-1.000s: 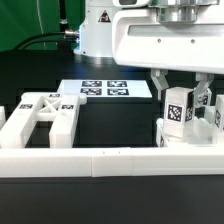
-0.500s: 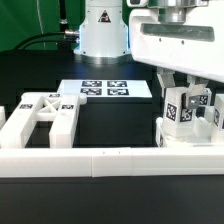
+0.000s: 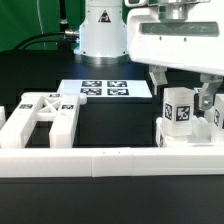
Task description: Assemble chair
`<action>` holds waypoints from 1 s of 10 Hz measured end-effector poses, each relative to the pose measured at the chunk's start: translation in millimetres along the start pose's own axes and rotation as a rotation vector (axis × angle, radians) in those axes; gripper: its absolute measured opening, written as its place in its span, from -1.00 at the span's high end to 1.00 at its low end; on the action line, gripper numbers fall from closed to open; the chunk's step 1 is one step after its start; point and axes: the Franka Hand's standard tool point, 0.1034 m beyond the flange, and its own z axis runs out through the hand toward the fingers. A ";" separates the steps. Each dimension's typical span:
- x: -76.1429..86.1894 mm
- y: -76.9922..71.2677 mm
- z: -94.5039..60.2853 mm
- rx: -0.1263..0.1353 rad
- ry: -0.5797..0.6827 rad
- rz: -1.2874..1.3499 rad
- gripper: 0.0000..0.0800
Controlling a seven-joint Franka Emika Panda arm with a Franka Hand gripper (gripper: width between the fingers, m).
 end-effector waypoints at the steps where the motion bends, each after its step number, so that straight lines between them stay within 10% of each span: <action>1: 0.0 0.2 0.3 0.000 0.000 -0.042 -0.60; 10: 1.7 1.7 1.1 -0.003 0.002 -0.861 -0.62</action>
Offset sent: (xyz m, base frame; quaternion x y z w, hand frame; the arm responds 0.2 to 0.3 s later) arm -0.0034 -0.0038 0.0073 -0.0042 -0.0136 -0.3036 0.9527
